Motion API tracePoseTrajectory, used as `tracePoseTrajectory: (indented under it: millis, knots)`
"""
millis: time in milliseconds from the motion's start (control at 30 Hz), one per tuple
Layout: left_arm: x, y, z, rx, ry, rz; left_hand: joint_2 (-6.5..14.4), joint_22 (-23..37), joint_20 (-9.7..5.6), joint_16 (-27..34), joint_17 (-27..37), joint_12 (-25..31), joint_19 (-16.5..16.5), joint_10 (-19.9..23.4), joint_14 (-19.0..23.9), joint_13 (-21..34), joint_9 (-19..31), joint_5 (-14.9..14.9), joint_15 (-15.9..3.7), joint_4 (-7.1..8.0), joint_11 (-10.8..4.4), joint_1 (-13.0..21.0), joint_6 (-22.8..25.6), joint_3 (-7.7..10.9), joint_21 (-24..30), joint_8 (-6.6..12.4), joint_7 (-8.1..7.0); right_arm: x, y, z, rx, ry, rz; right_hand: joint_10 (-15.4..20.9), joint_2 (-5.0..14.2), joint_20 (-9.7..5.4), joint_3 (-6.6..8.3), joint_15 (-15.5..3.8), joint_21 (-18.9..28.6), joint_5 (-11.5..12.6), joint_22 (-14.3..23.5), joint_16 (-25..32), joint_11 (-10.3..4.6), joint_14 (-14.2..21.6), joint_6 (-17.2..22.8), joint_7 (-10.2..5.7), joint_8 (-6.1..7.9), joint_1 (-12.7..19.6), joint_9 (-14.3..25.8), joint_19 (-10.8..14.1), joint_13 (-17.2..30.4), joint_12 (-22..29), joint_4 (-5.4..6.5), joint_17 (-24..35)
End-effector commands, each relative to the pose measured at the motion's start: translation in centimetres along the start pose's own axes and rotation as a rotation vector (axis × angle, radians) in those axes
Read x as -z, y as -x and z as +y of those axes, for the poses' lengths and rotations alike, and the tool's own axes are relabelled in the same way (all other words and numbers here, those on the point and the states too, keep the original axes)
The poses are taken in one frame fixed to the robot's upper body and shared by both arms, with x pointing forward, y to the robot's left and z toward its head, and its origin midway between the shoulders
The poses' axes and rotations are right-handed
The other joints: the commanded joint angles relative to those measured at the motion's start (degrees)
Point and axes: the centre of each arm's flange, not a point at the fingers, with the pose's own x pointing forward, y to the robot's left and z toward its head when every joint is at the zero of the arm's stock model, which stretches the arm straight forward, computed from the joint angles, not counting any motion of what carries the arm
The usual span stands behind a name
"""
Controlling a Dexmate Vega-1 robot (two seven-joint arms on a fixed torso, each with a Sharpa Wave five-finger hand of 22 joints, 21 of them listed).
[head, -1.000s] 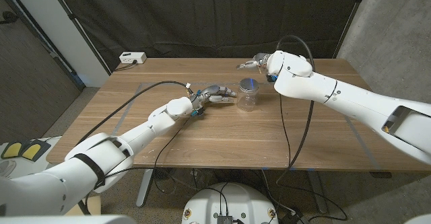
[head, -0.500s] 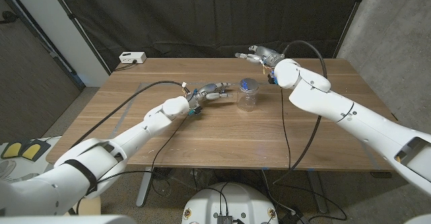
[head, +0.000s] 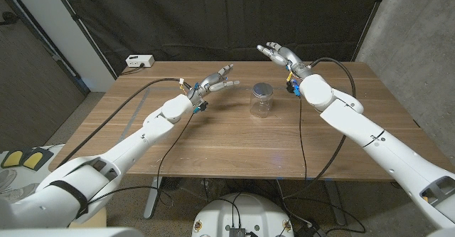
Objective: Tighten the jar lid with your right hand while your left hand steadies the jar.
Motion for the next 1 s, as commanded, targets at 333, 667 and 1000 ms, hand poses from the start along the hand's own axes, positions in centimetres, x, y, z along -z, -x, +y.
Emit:
tracePoseTrajectory:
  millis: [333,667,1000]
  knots:
    - [-4.2,4.8,4.6,-0.187,0.053,-0.168,0.4,0.3,0.02,0.5,0.2,0.3,-3.9,-3.4,-2.7,-0.6,0.0,0.1,0.78,1.25,2.02,-2.9,-3.3,-1.02,-0.7,0.15,-0.61,2.9,0.6,-0.6,0.1,-0.308,-0.152,0.8,0.51,-0.17,0.27,-0.37,0.6,-0.1,0.2,0.2,-0.49,-0.6,1.2,-0.35,0.59,0.3,0.1,-1.0,0.0,0.3,-0.37,-0.1]
    - [-4.6,6.9,6.4,-0.2,0.055,-0.207,0.6,0.4,0.27,0.7,0.3,0.6,-4.1,-3.5,-2.8,-0.8,0.0,0.0,0.92,1.75,2.17,-3.9,-3.5,-1.36,-0.8,0.37,-0.81,3.7,0.9,-1.3,0.119,-0.313,-0.124,2.7,0.37,-0.35,-0.08,-1.02,1.2,-0.1,0.3,1.0,-0.49,0.8,2.3,-1.13,0.72,-0.6,0.0,-0.5,-0.1,0.9,-0.22,-0.2]
    - [-2.2,8.7,7.0,-0.222,0.089,-0.161,0.8,0.4,0.71,0.7,0.3,0.7,-4.7,-4.0,-3.3,-1.0,0.0,0.0,0.99,2.14,2.38,-4.7,-3.9,-1.59,-1.1,0.47,-0.65,2.8,1.7,0.2,0.211,-0.302,-0.106,3.2,0.92,-0.43,0.15,-1.79,1.5,0.1,0.3,1.4,-0.51,2.0,2.8,-1.19,0.7,-0.7,0.0,0.2,-0.2,0.9,-0.3,-0.4]
